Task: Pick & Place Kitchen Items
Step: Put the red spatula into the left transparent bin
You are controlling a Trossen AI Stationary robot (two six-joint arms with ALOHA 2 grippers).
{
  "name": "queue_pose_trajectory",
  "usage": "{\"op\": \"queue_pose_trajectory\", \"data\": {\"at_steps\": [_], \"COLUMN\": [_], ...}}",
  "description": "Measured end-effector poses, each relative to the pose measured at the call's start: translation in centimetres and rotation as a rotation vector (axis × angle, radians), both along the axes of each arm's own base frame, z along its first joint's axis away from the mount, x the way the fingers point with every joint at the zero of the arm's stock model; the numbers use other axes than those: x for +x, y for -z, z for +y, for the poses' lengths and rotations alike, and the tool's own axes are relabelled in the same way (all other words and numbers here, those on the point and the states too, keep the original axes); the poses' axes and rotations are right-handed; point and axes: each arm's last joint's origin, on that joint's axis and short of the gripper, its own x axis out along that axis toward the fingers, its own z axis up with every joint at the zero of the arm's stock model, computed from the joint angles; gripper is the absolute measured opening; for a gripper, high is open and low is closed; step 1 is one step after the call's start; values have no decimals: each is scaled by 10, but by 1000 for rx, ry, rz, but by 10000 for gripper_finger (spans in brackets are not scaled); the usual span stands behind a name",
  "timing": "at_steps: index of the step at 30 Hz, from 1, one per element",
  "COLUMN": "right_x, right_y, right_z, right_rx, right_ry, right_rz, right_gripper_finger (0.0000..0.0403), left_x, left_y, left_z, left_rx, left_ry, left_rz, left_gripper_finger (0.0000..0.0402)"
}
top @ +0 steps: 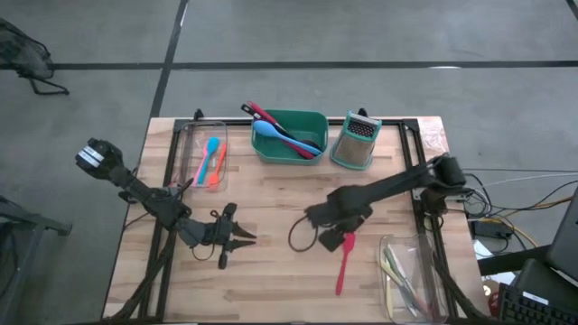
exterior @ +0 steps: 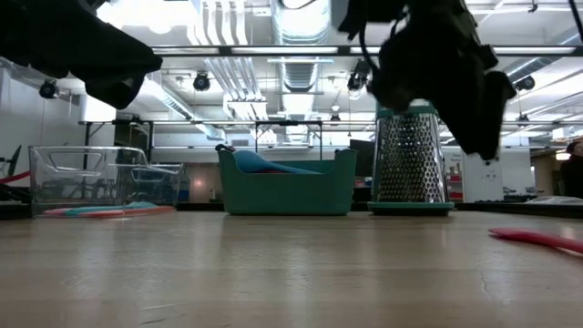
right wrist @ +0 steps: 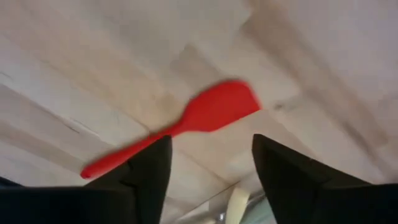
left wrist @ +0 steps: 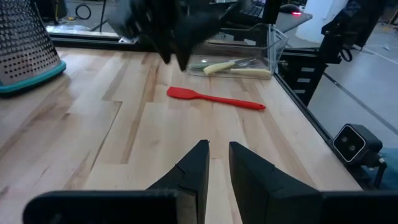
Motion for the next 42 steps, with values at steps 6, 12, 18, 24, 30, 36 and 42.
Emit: {"op": "queue_pose_trajectory", "data": {"at_steps": [6,12,18,24,30,36,42], "right_x": [13,11,9,6,2,4,6], "right_y": [37,59,70,86,93,95,95], "right_z": [11,10,6,8,3,-7,-8], "right_rx": [67,62,70,189,216,196,180], "right_ry": [-28,-52,-36,14,59,80,64], "right_rz": [131,240,238,213,208,201,180], "right_gripper_finger": [259,289,306,301,275,229,157], "left_x": [0,0,0,0,0,0,0], "left_y": [0,0,0,0,0,0,0], "left_z": [0,-1,-1,-1,-1,-1,-1], "left_rx": [-5,-10,-10,-11,-11,-11,-10], "left_ry": [6,31,32,32,33,33,33], "left_rz": [0,4,4,4,4,4,4], "left_gripper_finger": [67,67,67,67,67,67,67]}}
